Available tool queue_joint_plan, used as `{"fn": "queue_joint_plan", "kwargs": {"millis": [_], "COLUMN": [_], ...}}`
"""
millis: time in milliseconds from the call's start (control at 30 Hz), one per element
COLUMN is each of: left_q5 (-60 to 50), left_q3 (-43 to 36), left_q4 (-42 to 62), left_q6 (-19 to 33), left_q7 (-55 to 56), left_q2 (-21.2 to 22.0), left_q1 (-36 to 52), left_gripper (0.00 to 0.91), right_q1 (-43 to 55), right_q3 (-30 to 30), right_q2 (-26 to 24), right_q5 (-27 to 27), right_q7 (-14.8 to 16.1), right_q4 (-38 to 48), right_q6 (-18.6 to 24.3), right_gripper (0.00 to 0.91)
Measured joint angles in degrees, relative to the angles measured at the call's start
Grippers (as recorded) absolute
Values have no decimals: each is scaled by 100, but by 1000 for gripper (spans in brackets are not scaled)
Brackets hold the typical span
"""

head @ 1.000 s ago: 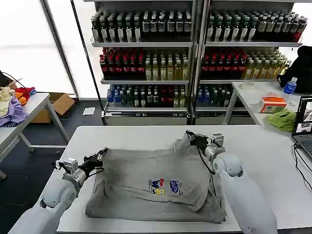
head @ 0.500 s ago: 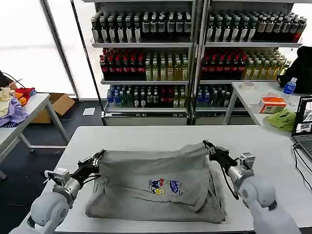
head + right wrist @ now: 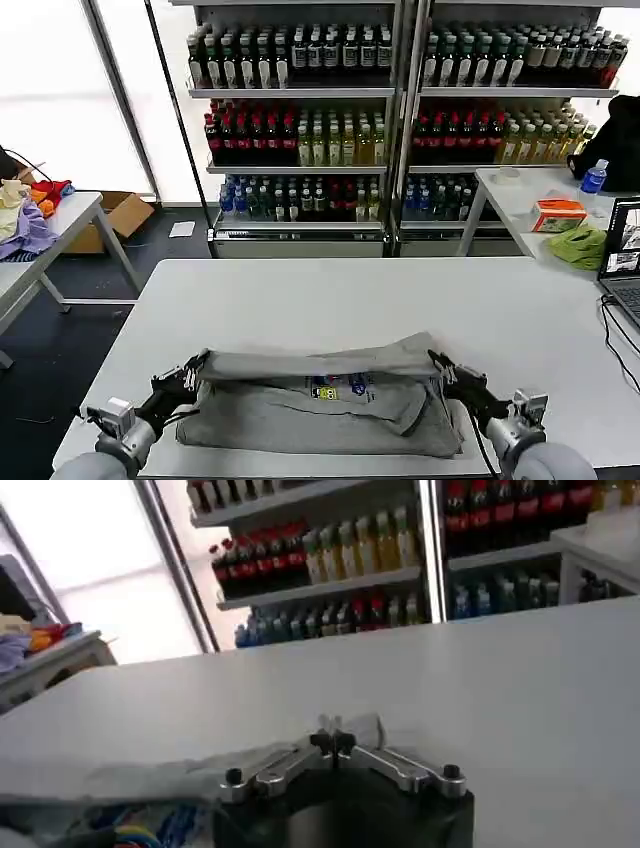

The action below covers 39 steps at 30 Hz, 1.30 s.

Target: Fold and organize the clothes.

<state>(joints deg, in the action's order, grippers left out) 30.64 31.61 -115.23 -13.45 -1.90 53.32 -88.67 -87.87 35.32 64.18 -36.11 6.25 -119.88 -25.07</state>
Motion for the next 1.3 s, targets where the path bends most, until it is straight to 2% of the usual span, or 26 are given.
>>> {"fn": "queue_joint_plan", "kwargs": {"millis": [67,100,133,167,200,233,567,667,1000,1300], "left_q5": [-66,-102,-126,-154,-186,-212,-415,-416,-513,-786], "left_q3": [52,85,111,135,164,188,397,528,569,229], "left_q4": [-22,-26,-33,-36,-39,-43,-177,-269,-499,-441], "left_q6": [26,27,28,28,28,27,26,32,189,305], "left_q7": [-4,-2,-4,-9,-9,-9,33,87,505,805], "left_q2": [44,67,90,113,133,158,355,405,783,1311], "left_q1": [-149,-227,-293,-349,-402,-453,-774,-822,-955,-951], "left_gripper": [60,131,222,453,907,907,907,907,907,907], "right_q1": [-163,-232,-295,-358,-405,-443,-660,-642,-645,-735], "right_q3": [49,69,85,103,118,135,399,566,1268,1530], "right_q2": [21,32,42,56,69,81,106,141,223,374], "right_q5": [47,65,82,92,105,118,241,334,509,549], "right_q7": [6,10,11,10,7,0,140,243,479,477], "right_q4": [-78,-109,-139,-174,-193,-207,-278,-230,240,387], "right_q6": [14,20,26,38,49,63,459,728,2029,2538], "right_gripper": [0,0,0,0,524,907,907,907,907,907]}}
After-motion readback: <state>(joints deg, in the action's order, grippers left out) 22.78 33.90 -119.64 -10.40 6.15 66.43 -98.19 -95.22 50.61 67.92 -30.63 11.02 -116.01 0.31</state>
